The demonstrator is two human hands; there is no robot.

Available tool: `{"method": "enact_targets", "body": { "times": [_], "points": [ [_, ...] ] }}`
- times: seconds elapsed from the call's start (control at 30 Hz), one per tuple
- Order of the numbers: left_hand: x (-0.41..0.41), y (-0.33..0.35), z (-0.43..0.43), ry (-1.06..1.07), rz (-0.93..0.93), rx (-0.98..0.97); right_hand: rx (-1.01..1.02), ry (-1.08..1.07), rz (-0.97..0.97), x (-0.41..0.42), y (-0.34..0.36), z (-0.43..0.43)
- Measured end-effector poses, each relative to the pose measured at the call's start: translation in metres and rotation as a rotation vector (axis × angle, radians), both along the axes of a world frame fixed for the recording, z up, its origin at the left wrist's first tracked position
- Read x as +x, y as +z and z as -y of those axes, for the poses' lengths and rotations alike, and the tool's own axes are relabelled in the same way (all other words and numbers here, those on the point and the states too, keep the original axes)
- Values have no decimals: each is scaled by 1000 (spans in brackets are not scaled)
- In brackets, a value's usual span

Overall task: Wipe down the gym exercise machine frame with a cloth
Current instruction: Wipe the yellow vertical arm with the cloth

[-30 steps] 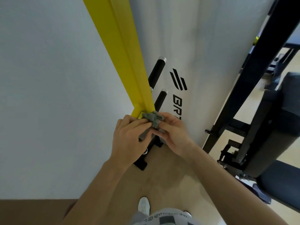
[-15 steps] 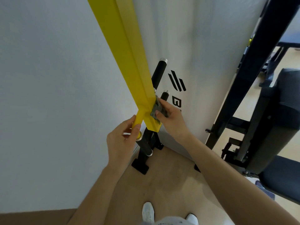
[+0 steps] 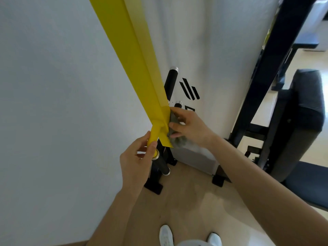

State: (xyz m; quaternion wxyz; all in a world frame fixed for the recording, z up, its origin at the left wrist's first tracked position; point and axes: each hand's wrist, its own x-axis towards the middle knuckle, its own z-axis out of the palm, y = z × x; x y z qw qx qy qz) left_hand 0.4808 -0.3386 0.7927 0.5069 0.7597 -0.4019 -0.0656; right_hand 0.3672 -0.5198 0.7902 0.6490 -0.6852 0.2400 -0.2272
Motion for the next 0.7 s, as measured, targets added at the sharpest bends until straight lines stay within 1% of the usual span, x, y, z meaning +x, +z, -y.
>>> {"method": "enact_targets", "body": {
  "times": [0.1, 0.23, 0.37, 0.5, 0.7],
  "points": [
    [1, -3, -1, -20, 3, -6, -68, -86, 22, 3, -1, 1],
    [3, -5, 0, -31, 0, -9, 116, -50, 127, 0, -12, -8],
    [6, -7, -2, -28, 19, -9, 287, -13, 72, 2, -30, -13],
    [7, -7, -6, -22, 22, 0, 385, -36, 26, 2, -39, -18],
    [5, -8, -10, -16, 18, 2, 490, -116, 164, 2, -12, -18]
  ]
}}
